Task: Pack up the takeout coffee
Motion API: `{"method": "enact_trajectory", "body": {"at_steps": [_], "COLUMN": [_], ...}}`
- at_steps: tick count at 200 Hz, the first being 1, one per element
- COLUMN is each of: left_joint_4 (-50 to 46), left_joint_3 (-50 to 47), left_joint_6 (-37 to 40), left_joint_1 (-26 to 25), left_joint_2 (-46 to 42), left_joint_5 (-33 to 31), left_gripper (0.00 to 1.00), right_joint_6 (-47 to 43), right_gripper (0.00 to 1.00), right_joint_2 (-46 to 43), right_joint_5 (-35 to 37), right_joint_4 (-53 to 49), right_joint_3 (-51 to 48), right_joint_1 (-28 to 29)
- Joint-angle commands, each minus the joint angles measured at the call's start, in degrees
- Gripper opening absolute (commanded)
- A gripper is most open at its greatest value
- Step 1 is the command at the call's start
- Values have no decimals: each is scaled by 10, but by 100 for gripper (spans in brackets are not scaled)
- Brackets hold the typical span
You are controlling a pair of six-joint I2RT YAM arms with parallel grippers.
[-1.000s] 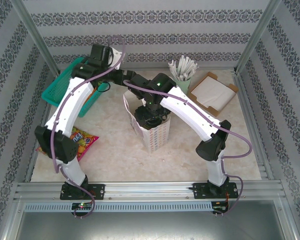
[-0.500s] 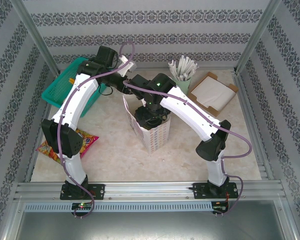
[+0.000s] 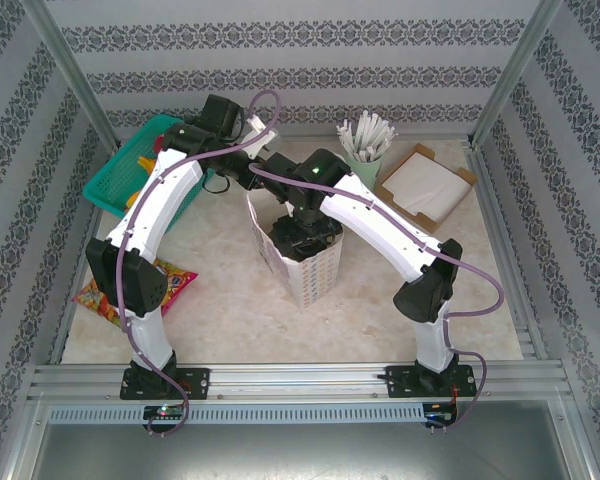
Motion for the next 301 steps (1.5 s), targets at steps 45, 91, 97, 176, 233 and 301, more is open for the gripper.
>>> {"method": "enact_trajectory", "body": {"at_steps": [45,91,97,176,233,301], "left_joint_4": [46,66,70,103,78,70], "left_joint_3": [-54,-76,-78,-90,-96,-122], "left_joint_6": [7,-4,-6,-42,-51,-75], "left_joint_1": [-27,-29,-29,-29,-29,-28], "left_joint_2": [-69,-93,-96,-116,-107,-117], "left_joint_5": [-11,-35,-41,-61,-59,-50], "left_gripper": [0,0,0,0,0,0], "right_joint_6": [25,28,28,53,39,8], "right_gripper": [70,70,70,70,70,70], "right_joint_2": [-10,-16,-17,-33,-5,-5], "right_joint_5": [-20,-25,-25,-10,-5,0], "right_joint_4": [-116,-116,-116,-116,-116,-115], "right_joint_3": [-3,-17,-20,-65,-46,-51], "right_joint_1": [-6,-3,-2,6,7,8]}}
